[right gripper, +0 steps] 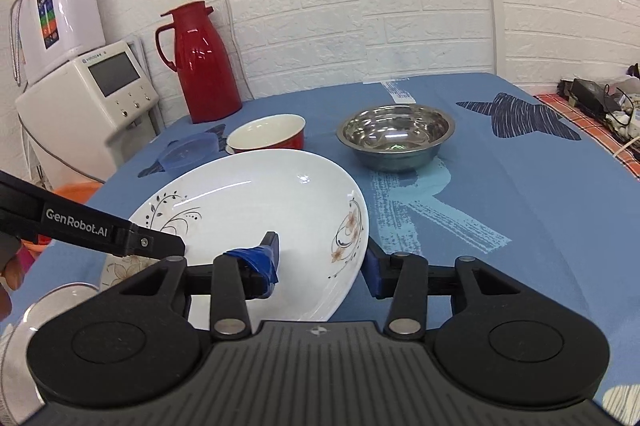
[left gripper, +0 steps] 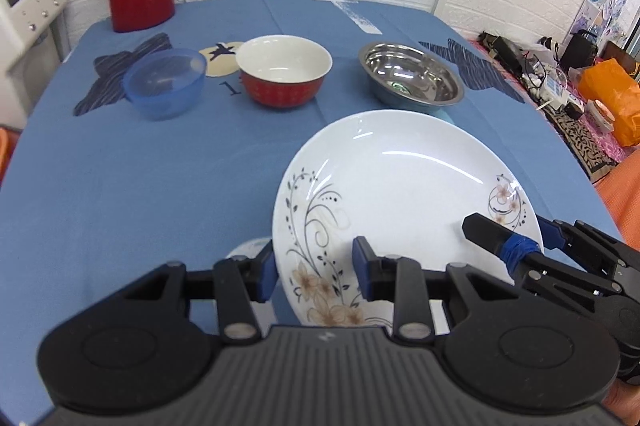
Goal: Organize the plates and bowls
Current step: 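Carry the floral plate over the plate stack and lower it on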
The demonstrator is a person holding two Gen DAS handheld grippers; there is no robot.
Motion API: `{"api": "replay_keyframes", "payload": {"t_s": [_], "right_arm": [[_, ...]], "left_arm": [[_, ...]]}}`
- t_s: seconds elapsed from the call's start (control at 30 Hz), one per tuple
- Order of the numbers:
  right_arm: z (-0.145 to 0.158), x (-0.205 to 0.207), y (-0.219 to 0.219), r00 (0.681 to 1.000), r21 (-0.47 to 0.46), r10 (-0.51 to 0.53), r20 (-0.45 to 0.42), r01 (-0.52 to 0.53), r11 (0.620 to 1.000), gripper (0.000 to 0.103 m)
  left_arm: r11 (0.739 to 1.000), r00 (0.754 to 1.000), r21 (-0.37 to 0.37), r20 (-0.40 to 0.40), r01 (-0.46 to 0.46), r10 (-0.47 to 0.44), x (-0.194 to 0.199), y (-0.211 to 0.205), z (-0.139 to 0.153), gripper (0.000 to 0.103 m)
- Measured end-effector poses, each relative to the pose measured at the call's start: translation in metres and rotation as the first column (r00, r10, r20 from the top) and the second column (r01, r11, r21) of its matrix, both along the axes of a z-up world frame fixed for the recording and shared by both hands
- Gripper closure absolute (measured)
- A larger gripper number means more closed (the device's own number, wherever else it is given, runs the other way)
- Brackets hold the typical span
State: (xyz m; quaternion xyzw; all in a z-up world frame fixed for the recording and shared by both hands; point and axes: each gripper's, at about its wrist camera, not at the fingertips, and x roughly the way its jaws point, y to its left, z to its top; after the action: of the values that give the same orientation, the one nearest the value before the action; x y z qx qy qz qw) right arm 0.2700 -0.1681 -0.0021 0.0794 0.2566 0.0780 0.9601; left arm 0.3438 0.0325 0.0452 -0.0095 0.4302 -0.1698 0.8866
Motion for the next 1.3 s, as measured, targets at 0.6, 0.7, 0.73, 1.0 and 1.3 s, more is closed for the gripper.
{"api": "replay_keyframes", "payload": {"t_s": [0.6,0.7,0.73,1.0,1.3], "right_arm": [[-0.010,-0.069,0.128,0.978,0.059,0.204,-0.032,-0.202,0.978,0.071],[-0.013,-0.070,0.139,0.977,0.050,0.212,-0.033,-0.210,0.976,0.071],[-0.013,-0.070,0.142,0.977,0.040,0.210,-0.028,-0.209,0.977,0.071],[-0.026,-0.067,0.139,0.981,0.064,0.188,-0.056,-0.184,0.981,0.070],[-0.027,-0.066,0.126,0.987,0.210,0.151,-0.056,-0.136,0.968,0.070]], "left_arm": [[0.970,0.970,-0.029,-0.037,-0.242,0.241,-0.122,0.150,-0.023,0.072],[0.968,0.968,-0.039,-0.034,-0.249,0.247,-0.124,0.160,-0.028,0.072],[0.968,0.969,-0.044,-0.034,-0.246,0.245,-0.124,0.161,-0.030,0.072],[0.974,0.974,-0.027,0.011,-0.224,0.225,-0.124,0.154,-0.041,0.072],[0.970,0.971,-0.085,0.051,-0.230,0.234,-0.125,0.161,-0.035,0.054]]}}
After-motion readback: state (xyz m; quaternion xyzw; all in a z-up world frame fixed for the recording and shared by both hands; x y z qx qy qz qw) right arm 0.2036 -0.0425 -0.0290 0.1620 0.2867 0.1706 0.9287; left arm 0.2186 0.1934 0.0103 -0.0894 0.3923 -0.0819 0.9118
